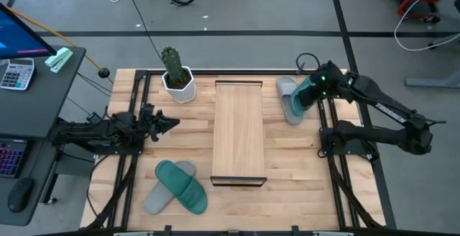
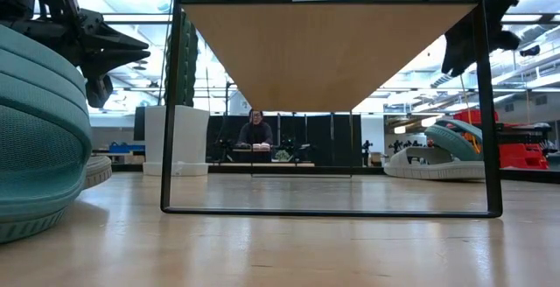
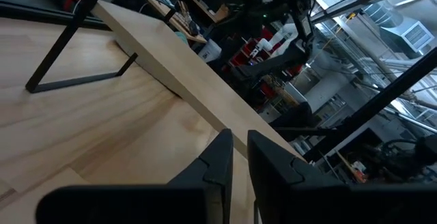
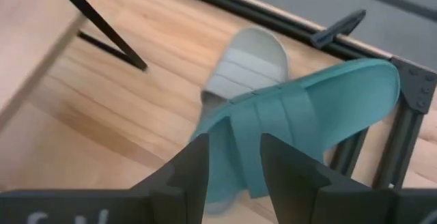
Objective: Pick and place slides into the shelf
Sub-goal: Put the right blue slipper on the shelf
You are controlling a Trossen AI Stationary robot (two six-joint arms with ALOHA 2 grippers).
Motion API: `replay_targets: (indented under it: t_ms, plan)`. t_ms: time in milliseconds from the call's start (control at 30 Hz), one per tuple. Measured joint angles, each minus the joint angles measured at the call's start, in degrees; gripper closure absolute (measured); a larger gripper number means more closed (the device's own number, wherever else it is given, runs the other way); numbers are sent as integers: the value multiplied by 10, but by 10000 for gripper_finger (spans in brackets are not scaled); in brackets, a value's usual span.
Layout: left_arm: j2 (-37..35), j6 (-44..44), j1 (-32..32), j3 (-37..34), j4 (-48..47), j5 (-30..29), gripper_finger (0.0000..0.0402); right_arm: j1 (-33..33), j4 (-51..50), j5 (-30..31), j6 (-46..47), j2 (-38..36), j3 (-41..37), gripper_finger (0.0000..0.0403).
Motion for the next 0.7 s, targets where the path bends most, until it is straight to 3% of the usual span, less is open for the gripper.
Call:
replay_targets:
  t_ms: [533,700]
  plan:
    - [0,1,0,0,0,0,346,-194,-10,-92,-142,70,0,263]
    - [0,1,0,0,-1,0,342,-204,-18,-90,-122,80,0,263]
